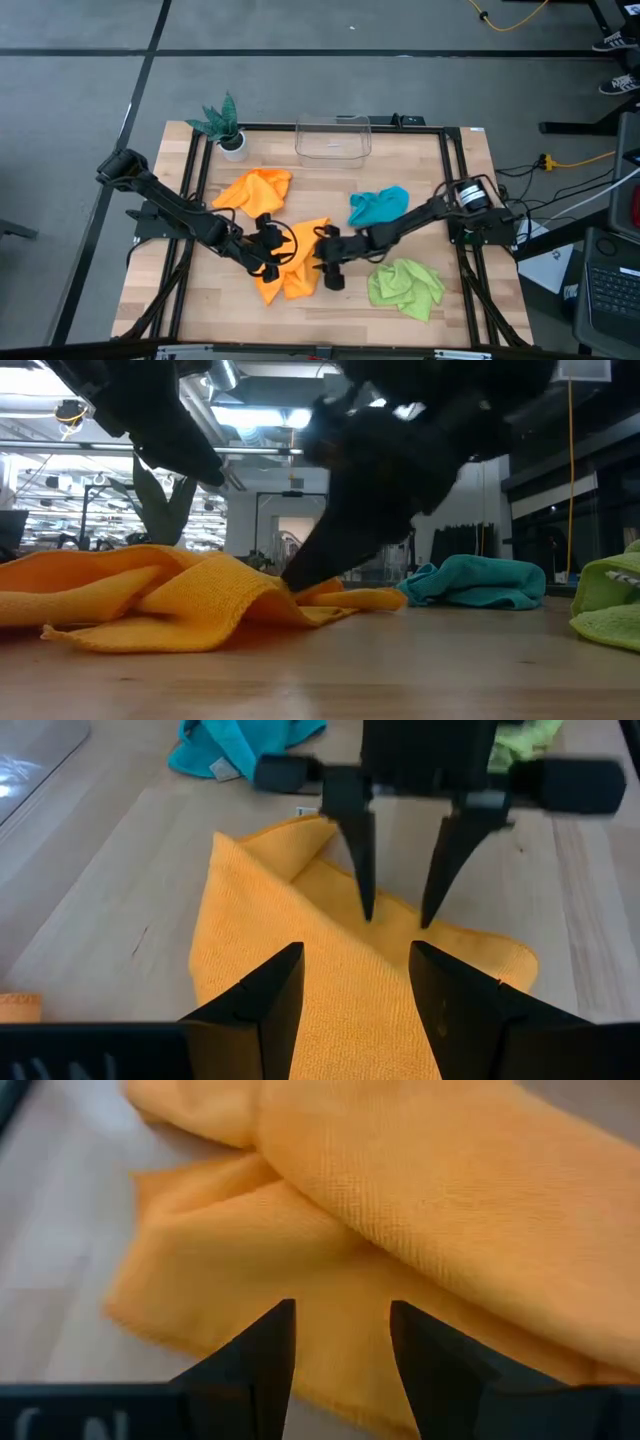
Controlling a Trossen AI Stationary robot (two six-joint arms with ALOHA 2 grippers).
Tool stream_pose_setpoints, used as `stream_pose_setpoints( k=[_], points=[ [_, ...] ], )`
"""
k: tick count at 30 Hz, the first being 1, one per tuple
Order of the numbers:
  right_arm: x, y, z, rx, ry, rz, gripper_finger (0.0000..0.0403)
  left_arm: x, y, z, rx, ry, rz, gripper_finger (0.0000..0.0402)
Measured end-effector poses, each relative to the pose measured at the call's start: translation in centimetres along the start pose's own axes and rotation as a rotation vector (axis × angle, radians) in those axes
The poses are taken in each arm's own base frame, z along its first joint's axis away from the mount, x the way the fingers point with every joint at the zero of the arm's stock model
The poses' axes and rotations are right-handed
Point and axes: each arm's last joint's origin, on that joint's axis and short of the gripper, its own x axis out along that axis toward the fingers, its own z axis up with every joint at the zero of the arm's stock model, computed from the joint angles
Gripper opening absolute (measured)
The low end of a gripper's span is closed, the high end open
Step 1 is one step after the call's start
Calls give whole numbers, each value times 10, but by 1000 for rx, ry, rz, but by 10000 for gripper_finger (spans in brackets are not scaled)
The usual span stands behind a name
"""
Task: Fold microfiber towels
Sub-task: Fold the bottom orange microfiber towel
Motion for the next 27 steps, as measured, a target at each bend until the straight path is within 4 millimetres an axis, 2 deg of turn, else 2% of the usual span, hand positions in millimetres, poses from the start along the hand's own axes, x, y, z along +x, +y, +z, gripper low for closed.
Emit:
stream_pose_setpoints(
  k=[5, 9, 14, 17, 23, 27],
  points=[
    [15, -8, 16, -95, 38, -30, 167, -4, 1, 4, -6, -16, -7, 176],
    [18, -21, 37, -144, -33, -63, 167, -10, 2, 6, -12, -23, -14, 176],
    [19, -57, 60, -103, -190, -350, 167, -19, 5, 12, -29, -43, -28, 176],
    [11, -68, 77, -55, -297, -490, 167, -23, 5, 12, -30, -46, -35, 176],
    [12, -66, 75, -70, -252, -437, 167, -26, 2, 7, -13, -23, -43, 176],
    [-4, -61, 73, -76, -141, -421, 167, -26, 4, 4, -36, 2, -28, 176]
  ],
)
